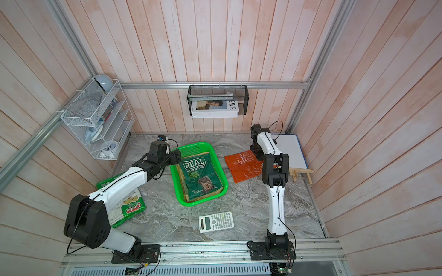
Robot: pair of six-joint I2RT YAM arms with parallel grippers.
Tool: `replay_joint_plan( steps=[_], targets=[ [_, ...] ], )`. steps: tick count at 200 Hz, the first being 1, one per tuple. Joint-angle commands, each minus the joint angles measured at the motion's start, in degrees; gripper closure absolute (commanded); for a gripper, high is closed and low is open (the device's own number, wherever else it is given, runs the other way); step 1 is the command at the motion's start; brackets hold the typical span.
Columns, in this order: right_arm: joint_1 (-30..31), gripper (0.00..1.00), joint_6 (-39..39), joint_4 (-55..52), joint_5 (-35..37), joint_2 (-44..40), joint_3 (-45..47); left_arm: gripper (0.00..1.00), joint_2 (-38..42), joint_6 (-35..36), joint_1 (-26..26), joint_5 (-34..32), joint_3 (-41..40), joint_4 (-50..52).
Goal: Put the potato chips into the basket
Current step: Pick up the potato chip from the center of the board.
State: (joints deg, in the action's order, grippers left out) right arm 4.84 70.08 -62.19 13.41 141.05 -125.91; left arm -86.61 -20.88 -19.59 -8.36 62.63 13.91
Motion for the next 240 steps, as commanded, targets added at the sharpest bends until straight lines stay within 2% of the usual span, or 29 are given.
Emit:
replay_joint_plan(
  steps=[1, 29, 59, 88, 133, 164, 194, 240],
  targets=[
    [-0.5, 0.43, 3.2, 2.0, -5.1, 2.2, 5.1, 0.12, -0.7, -1.0, 1.5, 0.6, -1.4, -0.9],
    [-0.1, 0.49, 5.4, 2.4, -2.5, 1.9, 6.0, 0.12, -0.7, -0.7, 3.2, 0.6, -2.4, -1.3],
    [0.0, 0.62, 7.0, 1.9, 0.1, 1.3, 6.5, 0.12, -0.6, -0.4, 6.0, 1.1, -4.1, -2.5],
    [-0.4, 0.72, 6.9, 1.6, -0.9, 1.4, 6.4, 0.12, -0.3, -0.3, 8.6, 2.2, -4.7, -3.3],
    [-0.7, 1.00, 5.5, 0.5, -3.0, 1.5, 5.5, 0.12, 0.4, 1.0, 9.8, 2.2, -4.3, -2.3],
    [-0.6, 1.00, 3.4, -0.4, -3.7, 1.4, 2.8, 0.12, 0.4, 3.1, 9.8, 0.3, -3.5, -1.4],
    [-0.2, 1.00, -1.2, -2.3, -1.3, -1.1, 0.0, 0.12, -0.3, 2.7, 9.9, 0.3, -3.1, -1.4],
    [1.1, 1.00, -5.0, -0.1, 1.1, -9.4, 7.3, 0.12, -0.2, 1.7, 9.9, 1.8, -2.8, -1.6]
  ],
)
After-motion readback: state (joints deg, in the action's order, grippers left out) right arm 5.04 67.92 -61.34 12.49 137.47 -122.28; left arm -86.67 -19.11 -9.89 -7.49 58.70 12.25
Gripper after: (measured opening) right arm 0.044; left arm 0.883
